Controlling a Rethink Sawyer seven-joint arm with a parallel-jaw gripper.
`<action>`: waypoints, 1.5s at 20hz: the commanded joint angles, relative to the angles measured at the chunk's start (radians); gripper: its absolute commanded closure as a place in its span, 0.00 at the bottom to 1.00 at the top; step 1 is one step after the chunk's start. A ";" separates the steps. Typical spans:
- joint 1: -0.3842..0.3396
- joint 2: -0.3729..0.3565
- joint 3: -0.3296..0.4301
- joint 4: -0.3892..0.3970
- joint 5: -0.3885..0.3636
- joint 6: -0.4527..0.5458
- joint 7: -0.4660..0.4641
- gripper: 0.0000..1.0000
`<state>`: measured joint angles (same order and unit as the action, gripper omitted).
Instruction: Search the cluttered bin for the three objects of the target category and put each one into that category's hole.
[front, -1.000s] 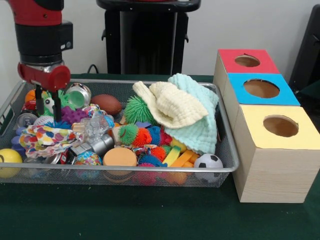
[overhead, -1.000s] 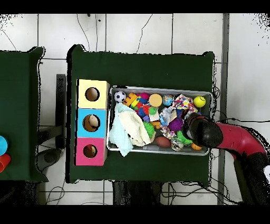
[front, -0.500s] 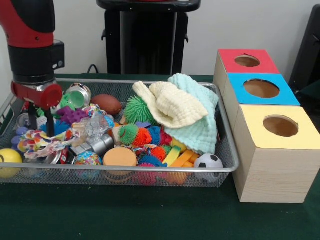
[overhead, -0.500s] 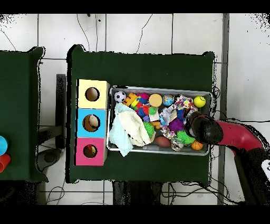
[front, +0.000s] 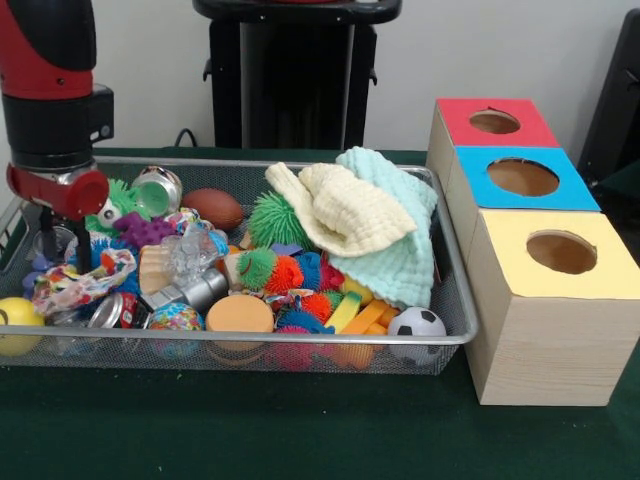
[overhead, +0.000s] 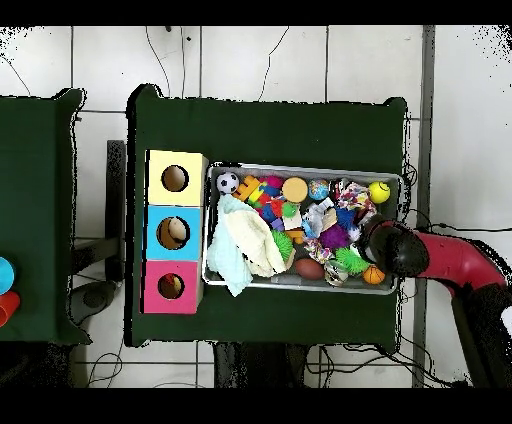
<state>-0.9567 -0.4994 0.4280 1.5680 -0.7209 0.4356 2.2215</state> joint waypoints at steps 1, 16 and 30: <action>-0.035 0.056 0.078 -0.040 -0.089 0.040 -0.309 0.00; 0.060 -0.004 -0.103 0.227 -0.110 -0.156 0.044 0.00; 0.371 -0.011 -0.449 0.419 0.172 -0.479 0.389 0.00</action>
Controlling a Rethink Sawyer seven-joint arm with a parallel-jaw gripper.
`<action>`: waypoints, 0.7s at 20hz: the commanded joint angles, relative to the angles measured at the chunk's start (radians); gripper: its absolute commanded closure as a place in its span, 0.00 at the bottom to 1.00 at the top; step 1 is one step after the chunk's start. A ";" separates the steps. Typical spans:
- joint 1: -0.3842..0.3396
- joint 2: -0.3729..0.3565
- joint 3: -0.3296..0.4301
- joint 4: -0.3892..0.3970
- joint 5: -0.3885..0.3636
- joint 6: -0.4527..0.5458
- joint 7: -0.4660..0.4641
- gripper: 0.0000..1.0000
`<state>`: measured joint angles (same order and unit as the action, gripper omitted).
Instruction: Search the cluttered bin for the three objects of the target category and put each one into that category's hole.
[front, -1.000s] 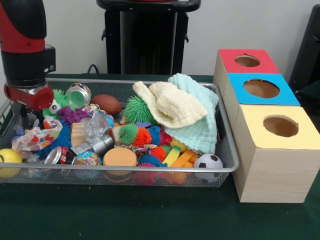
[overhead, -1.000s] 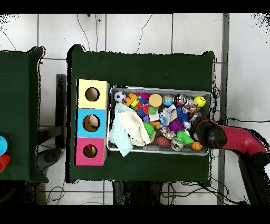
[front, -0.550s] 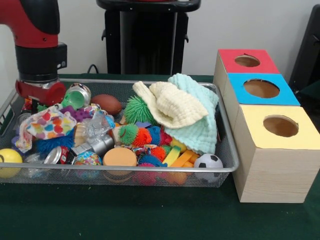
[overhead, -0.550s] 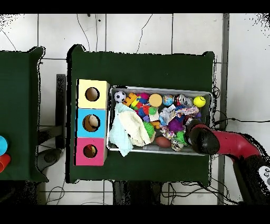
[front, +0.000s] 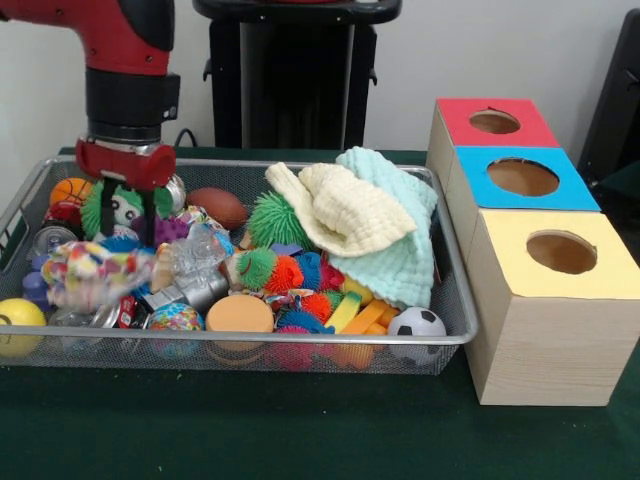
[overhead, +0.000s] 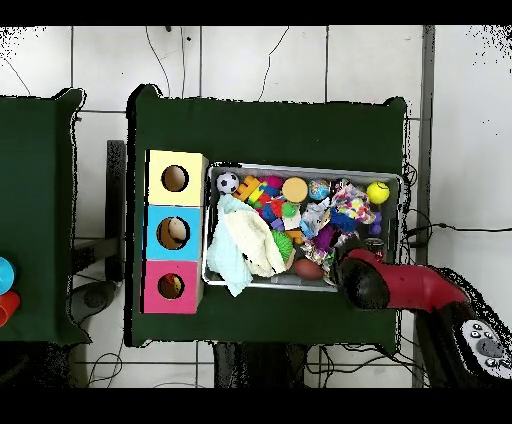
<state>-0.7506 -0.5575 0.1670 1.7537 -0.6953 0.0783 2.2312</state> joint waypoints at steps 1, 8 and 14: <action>0.185 0.050 -0.203 0.257 0.187 -0.145 0.390 0.00; 0.336 0.073 -0.285 0.392 0.440 -0.313 0.460 0.00; 0.377 0.036 -0.298 0.435 0.517 -0.321 0.409 0.00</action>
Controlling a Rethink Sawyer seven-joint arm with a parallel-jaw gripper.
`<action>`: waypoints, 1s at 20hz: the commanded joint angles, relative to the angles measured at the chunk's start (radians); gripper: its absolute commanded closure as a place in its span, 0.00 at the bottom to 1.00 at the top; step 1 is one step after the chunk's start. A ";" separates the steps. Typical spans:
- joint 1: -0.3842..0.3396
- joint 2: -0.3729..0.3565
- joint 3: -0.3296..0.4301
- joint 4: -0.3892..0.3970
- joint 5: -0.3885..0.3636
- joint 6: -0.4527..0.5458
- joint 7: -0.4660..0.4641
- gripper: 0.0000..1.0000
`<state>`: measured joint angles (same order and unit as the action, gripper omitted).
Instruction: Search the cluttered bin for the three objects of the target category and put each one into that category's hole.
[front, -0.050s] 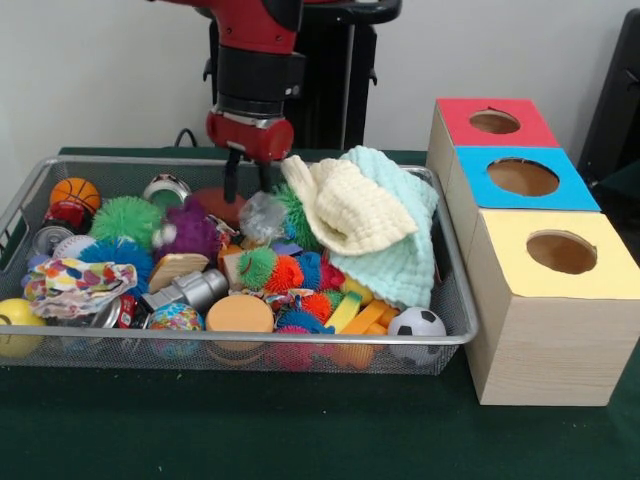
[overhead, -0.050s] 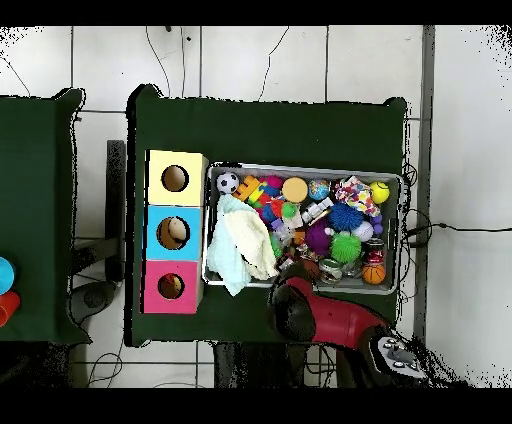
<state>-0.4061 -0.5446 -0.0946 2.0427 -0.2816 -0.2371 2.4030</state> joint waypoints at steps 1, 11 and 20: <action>0.030 0.005 -0.039 0.146 0.102 0.014 0.218 0.00; 0.006 -0.226 -0.040 0.167 0.087 0.216 0.114 0.00; -0.039 -0.336 0.003 0.164 0.056 0.272 0.086 0.00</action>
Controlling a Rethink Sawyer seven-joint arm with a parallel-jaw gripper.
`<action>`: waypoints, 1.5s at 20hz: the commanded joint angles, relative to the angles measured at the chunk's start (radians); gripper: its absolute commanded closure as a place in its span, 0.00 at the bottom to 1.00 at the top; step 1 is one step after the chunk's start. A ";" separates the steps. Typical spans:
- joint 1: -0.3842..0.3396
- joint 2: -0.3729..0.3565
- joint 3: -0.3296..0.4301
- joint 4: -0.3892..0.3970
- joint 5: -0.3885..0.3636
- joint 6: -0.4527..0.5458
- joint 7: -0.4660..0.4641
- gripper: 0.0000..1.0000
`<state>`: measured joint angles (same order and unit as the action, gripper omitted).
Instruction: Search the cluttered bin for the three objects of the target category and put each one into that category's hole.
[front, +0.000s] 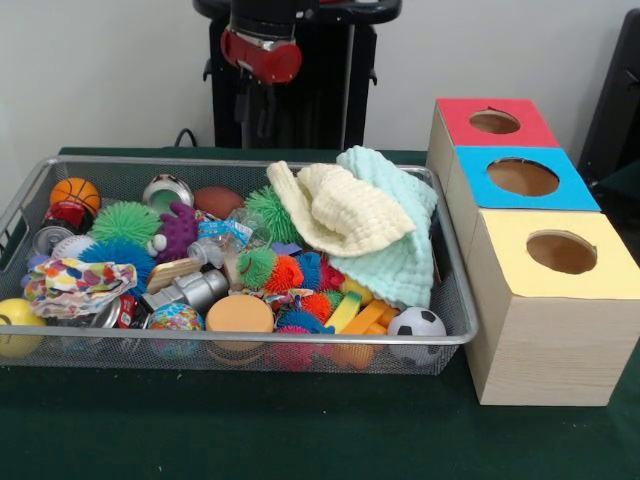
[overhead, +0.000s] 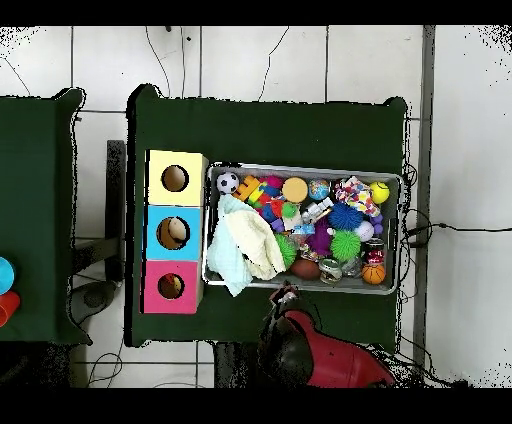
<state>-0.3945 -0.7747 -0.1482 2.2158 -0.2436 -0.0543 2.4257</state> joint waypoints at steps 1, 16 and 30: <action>-0.069 -0.111 0.081 -0.005 0.013 0.068 0.071 0.00; -0.147 -0.015 0.290 -0.217 0.023 -0.008 0.047 0.00; -0.124 0.109 0.328 -0.282 0.068 0.091 0.052 0.00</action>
<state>-0.5143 -0.7643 0.0634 2.0371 -0.2141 -0.0481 2.4257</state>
